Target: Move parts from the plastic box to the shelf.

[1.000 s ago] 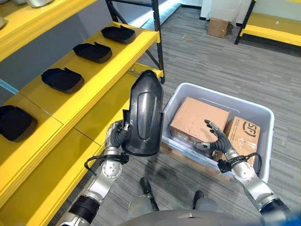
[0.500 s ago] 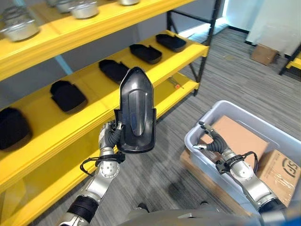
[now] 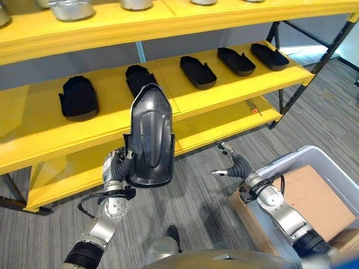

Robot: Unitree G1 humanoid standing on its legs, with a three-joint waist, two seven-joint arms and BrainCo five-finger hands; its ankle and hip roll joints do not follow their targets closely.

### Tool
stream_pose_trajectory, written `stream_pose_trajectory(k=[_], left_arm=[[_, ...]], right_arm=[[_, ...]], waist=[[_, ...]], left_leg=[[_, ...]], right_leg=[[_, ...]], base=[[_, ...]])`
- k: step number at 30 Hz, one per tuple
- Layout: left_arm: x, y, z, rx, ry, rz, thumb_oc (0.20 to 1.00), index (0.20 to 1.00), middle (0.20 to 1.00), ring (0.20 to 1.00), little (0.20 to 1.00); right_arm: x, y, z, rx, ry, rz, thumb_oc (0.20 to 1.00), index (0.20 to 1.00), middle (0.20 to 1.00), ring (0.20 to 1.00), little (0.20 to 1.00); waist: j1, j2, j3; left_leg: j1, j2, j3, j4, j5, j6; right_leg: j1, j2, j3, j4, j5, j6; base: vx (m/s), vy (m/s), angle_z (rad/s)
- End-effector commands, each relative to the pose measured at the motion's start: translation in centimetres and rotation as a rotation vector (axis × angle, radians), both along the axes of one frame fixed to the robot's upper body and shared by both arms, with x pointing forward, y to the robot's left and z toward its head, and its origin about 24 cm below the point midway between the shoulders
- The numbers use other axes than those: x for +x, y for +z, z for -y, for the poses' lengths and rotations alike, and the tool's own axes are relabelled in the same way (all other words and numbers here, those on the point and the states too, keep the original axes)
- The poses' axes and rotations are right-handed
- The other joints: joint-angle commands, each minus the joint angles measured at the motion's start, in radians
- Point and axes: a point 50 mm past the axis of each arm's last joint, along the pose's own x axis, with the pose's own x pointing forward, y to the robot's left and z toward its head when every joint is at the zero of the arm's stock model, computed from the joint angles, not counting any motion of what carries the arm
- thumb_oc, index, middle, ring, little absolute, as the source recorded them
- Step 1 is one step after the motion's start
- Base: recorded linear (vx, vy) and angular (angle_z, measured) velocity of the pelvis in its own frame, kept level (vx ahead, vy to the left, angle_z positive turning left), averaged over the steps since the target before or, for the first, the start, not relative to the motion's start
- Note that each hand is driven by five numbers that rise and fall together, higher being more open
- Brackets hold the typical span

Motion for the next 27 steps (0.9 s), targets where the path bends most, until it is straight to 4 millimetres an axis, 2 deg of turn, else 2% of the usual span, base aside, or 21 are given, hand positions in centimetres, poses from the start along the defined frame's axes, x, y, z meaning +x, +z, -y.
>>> stream_pose_trajectory(k=[1,2,3,4,5,6,7,9,12,14,18,21,22,23,24,25,27], left_arm=[[2.5,4.5,1.7,-0.008,-0.115,0.221,0.200,0.200,0.200,0.200,0.200],[2.4,4.4,1.8,-0.020,-0.108,0.227,0.200,0.200,0.200,0.200,0.200],[2.3,4.3,1.9,-0.031,-0.105,0.227,0.200,0.200,0.200,0.200,0.200],[2.2,4.3,2.0,-0.033,-0.104,0.226,0.200,0.200,0.200,0.200,0.200],[2.0,4.0,2.5,-0.043,-0.115,0.230,0.200,0.200,0.200,0.200,0.200],[2.0,4.0,2.7,-0.045,-0.120,0.232,0.200,0.200,0.200,0.200,0.200],[1.8,3.9,3.3,-0.055,-0.136,0.233,0.200,0.200,0.200,0.200,0.200],[1.9,3.9,3.5,-0.064,-0.137,0.231,0.200,0.200,0.200,0.200,0.200],[1.9,3.6,3.5,-0.081,-0.135,0.225,0.200,0.200,0.200,0.200,0.200],[1.8,3.3,3.4,-0.088,-0.114,0.211,0.200,0.200,0.200,0.200,0.200],[1.8,3.2,3.1,-0.090,-0.090,0.189,0.200,0.200,0.200,0.200,0.200],[1.7,3.0,2.9,-0.100,-0.071,0.182,0.200,0.200,0.200,0.200,0.200],[1.8,3.1,2.9,-0.099,-0.072,0.184,0.200,0.200,0.200,0.200,0.200],[1.8,3.1,2.9,-0.100,-0.074,0.184,0.200,0.200,0.200,0.200,0.200],[2.0,3.2,3.1,-0.105,-0.088,0.187,0.200,0.200,0.200,0.200,0.200],[2.4,3.4,3.6,-0.114,-0.120,0.195,0.200,0.200,0.200,0.200,0.200],[2.9,3.5,4.0,-0.123,-0.132,0.202,0.200,0.200,0.200,0.200,0.200]], right_arm=[[1.4,2.9,0.1,0.057,-0.038,0.150,1.000,1.000,1.000,1.000,1.000],[1.4,3.1,0.5,0.062,-0.046,0.156,1.000,1.000,1.000,1.000,1.000],[1.4,3.1,0.9,0.059,-0.052,0.160,1.000,1.000,1.000,1.000,1.000],[1.4,3.1,1.0,0.058,-0.052,0.161,1.000,1.000,1.000,1.000,1.000],[1.4,3.2,1.5,0.049,-0.062,0.169,1.000,1.000,1.000,1.000,1.000],[1.3,3.2,1.7,0.044,-0.067,0.171,1.000,1.000,1.000,1.000,1.000],[1.0,3.2,2.2,0.025,-0.083,0.187,1.000,1.000,1.000,1.000,1.000],[0.9,3.2,2.6,0.007,-0.087,0.205,1.000,1.000,1.000,1.000,1.000],[0.7,2.7,3.2,-0.016,-0.103,0.212,1.000,1.000,1.000,1.000,1.000],[0.6,2.1,3.5,0.038,-0.113,0.166,1.000,1.000,1.000,1.000,1.000],[0.5,2.0,3.1,0.076,-0.094,0.143,1.000,1.000,1.000,1.000,1.000],[0.4,1.6,2.9,0.140,-0.083,0.083,1.000,1.000,1.000,1.000,1.000],[0.3,1.3,3.1,0.127,-0.088,0.061,1.000,1.000,1.000,1.000,1.000],[0.2,1.2,3.2,0.121,-0.092,0.059,1.000,1.000,1.000,1.000,1.000],[0.2,1.2,3.5,0.110,-0.110,0.060,1.000,1.000,1.000,1.000,1.000],[0.2,1.2,3.9,0.104,-0.129,0.069,1.000,1.000,1.000,1.000,1.000],[0.4,1.2,4.1,0.101,-0.141,0.067,1.000,1.000,1.000,1.000,1.000]], waist=[[-0.021,0.006,-0.008],[-0.028,0.002,-0.003],[-0.035,-0.003,-0.003],[-0.037,-0.005,-0.003],[-0.056,-0.013,-0.004],[-0.062,-0.015,-0.004],[-0.084,-0.014,-0.010],[-0.092,-0.014,-0.019],[-0.090,-0.013,-0.030],[-0.089,-0.007,-0.039],[-0.090,0.003,-0.042],[-0.096,0.011,-0.042],[-0.107,0.012,-0.040],[-0.111,0.012,-0.039],[-0.122,0.007,-0.036],[-0.152,-0.001,-0.036],[-0.169,-0.002,-0.032]], left_leg=[[0.051,0.016,0.019,0.012,-0.063,-0.051],[0.043,0.014,0.027,0.012,-0.044,-0.050],[0.042,0.004,0.017,0.012,-0.044,-0.054],[0.042,0.000,0.013,0.012,-0.045,-0.055],[0.042,-0.027,-0.019,0.012,-0.048,-0.053],[0.041,-0.034,-0.031,0.012,-0.048,-0.052],[0.032,-0.057,-0.086,0.012,-0.047,-0.044],[0.016,-0.070,-0.115,0.012,-0.042,-0.040],[0.008,-0.077,-0.133,0.012,-0.043,-0.041],[0.013,-0.081,-0.141,0.012,-0.045,-0.041],[0.017,-0.086,-0.141,0.014,-0.048,-0.040],[0.028,-0.089,-0.110,0.023,-0.055,-0.044],[0.029,-0.078,-0.060,0.053,-0.063,-0.054],[0.025,-0.072,-0.041,0.068,-0.065,-0.058],[0.013,-0.047,0.022,0.114,-0.071,-0.069],[0.015,0.016,0.141,0.173,-0.098,-0.090],[0.002,0.056,0.183,0.214,-0.113,-0.101]], right_leg=[[-0.031,0.156,0.099,-0.053,-0.042,0.015],[-0.035,0.210,0.103,-0.083,-0.056,-0.019],[-0.032,0.250,0.122,-0.117,-0.064,-0.037],[-0.029,0.262,0.129,-0.129,-0.063,-0.041],[-0.027,0.315,0.197,-0.188,-0.049,-0.059],[-0.027,0.328,0.221,-0.200,-0.046,-0.063],[-0.028,0.358,0.315,-0.232,-0.034,-0.075],[-0.034,0.363,0.356,-0.245,-0.025,-0.080],[-0.026,0.353,0.362,-0.271,-0.014,-0.076],[-0.016,0.348,0.363,-0.280,-0.014,-0.073],[-0.015,0.345,0.360,-0.273,-0.022,-0.074],[-0.007,0.341,0.340,-0.280,-0.024,-0.075],[-0.002,0.334,0.318,-0.282,-0.025,-0.077],[-0.001,0.330,0.309,-0.282,-0.025,-0.078],[0.000,0.317,0.280,-0.280,-0.023,-0.079],[0.007,0.288,0.229,-0.279,-0.030,-0.073],[0.000,0.275,0.195,-0.259,-0.039,-0.075]], base=[[-0.01,0.006,1.07],[-0.02,-0.003,0.84],[-0.02,0.000,0.50],[0.09,0.004,0.28],[0.08,0.004,0.30],[0.12,0.010,0.64],[0.06,0.008,0.71],[0.02,-0.015,0.73],[0.04,-0.072,0.32],[0.07,-0.069,0.26],[0.03,-0.051,0.15],[0.03,-0.047,0.08],[0.01,-0.015,0.14],[-0.03,-0.019,0.17],[-0.03,0.018,0.28],[-0.04,0.021,0.49],[-0.03,0.059,1.07]])
